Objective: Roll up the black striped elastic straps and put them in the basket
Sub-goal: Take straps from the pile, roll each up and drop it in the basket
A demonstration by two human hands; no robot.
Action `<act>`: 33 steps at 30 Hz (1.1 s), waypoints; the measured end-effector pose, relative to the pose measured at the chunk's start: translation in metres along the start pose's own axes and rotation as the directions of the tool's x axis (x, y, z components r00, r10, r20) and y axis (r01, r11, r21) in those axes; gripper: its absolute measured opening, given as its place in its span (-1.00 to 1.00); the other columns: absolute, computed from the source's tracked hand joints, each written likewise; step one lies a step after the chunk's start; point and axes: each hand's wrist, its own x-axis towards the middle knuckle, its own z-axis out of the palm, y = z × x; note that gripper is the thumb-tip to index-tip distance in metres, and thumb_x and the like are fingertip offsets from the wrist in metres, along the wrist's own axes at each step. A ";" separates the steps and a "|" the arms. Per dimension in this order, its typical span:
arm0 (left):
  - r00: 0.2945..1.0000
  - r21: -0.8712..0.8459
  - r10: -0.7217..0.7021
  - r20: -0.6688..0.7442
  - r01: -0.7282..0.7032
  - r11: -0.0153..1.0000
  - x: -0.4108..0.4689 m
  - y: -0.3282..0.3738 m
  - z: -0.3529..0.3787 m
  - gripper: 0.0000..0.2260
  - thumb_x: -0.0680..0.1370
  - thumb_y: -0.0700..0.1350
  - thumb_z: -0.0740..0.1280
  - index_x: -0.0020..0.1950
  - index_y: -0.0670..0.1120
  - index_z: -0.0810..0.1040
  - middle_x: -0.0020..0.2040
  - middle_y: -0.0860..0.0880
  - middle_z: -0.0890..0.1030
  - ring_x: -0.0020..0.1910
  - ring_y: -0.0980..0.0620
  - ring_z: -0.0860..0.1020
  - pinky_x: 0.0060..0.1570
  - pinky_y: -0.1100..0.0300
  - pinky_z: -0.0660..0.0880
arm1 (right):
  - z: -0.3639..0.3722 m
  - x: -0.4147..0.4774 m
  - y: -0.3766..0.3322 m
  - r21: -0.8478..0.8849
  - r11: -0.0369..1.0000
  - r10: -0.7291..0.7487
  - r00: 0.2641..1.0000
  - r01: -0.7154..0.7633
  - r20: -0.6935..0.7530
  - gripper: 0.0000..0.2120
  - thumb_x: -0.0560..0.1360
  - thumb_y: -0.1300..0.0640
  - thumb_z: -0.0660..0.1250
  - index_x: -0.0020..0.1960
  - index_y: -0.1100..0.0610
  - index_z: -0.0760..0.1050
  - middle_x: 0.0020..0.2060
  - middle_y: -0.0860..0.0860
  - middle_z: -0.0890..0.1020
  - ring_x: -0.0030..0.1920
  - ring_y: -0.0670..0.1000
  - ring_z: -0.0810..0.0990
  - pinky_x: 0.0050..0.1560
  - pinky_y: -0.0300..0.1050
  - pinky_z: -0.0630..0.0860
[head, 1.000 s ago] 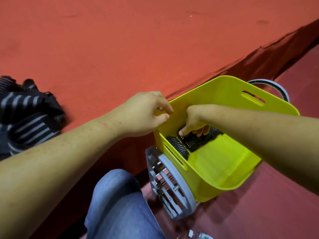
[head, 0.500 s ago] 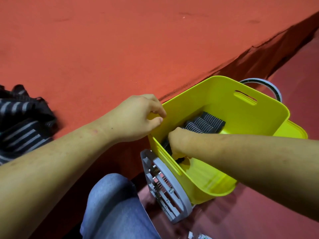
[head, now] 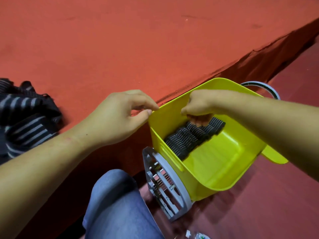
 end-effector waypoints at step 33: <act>0.651 -0.027 -0.479 -0.588 0.576 0.817 -0.318 -0.154 -0.134 -0.68 0.54 -0.16 0.46 0.28 0.03 0.62 0.20 0.13 0.57 0.25 0.14 0.50 0.34 0.28 0.36 | 0.245 -0.060 -0.309 0.487 0.672 -0.581 0.805 0.558 -0.121 -0.79 0.63 0.06 0.41 -0.09 0.18 0.55 -0.36 0.10 0.59 -0.51 -0.13 0.56 -0.44 -0.23 0.47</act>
